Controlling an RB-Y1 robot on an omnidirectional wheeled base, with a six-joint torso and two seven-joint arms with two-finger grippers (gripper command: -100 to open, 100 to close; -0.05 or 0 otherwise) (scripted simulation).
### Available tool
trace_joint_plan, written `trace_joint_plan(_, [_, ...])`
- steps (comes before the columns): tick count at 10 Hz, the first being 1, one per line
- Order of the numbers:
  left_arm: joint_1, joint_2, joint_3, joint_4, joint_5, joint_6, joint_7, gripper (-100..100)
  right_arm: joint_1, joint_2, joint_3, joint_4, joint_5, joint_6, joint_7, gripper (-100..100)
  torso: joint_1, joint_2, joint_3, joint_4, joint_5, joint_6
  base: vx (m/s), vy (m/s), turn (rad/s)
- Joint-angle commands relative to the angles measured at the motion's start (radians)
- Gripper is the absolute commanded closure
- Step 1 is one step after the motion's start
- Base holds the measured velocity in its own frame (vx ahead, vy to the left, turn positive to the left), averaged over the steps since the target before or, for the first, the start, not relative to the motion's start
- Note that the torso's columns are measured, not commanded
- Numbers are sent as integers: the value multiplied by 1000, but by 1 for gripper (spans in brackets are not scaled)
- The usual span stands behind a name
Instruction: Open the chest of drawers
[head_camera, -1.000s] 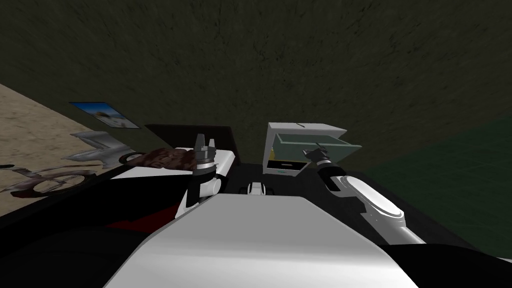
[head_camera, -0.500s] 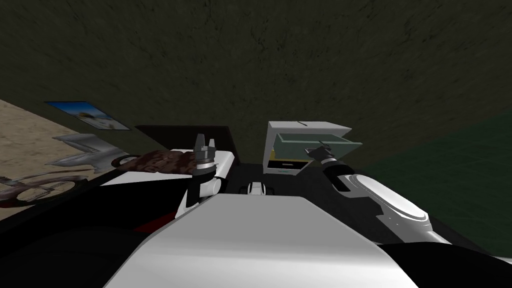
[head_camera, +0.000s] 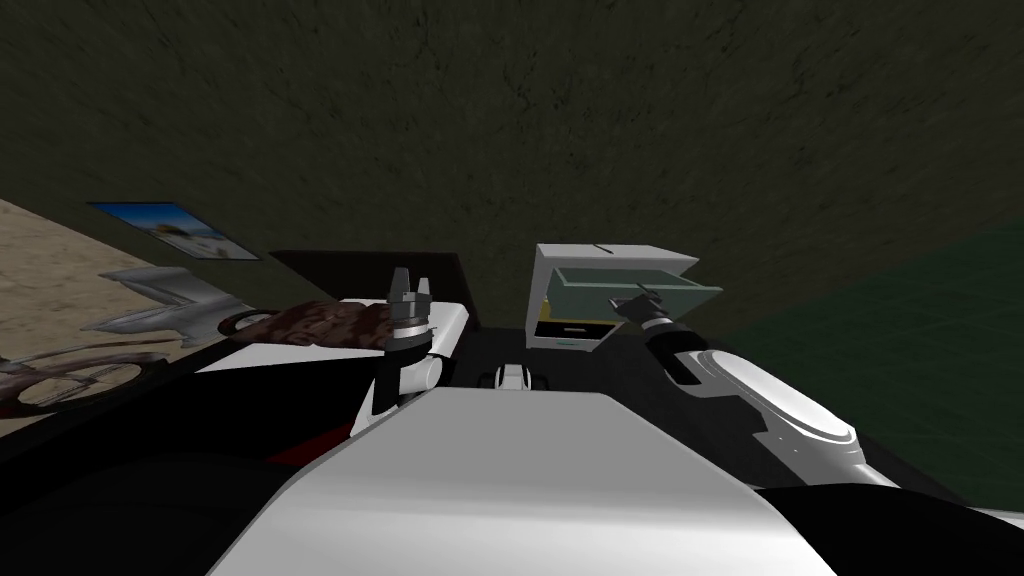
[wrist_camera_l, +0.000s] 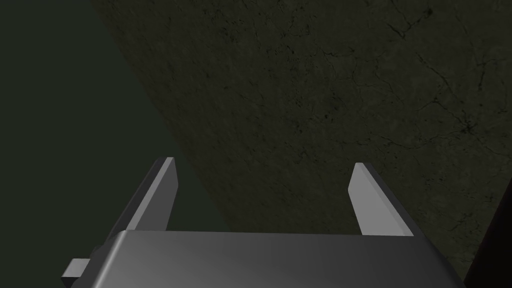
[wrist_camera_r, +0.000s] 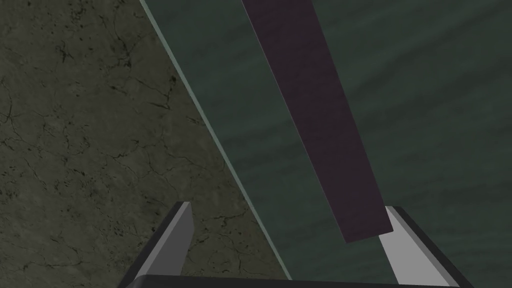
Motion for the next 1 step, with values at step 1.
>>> trace_joint_plan(1, [0,0,0,0,0,0,0,0,1,0,1,1,0,0,0,0,0,-1,0,0,0,0,0,0,0])
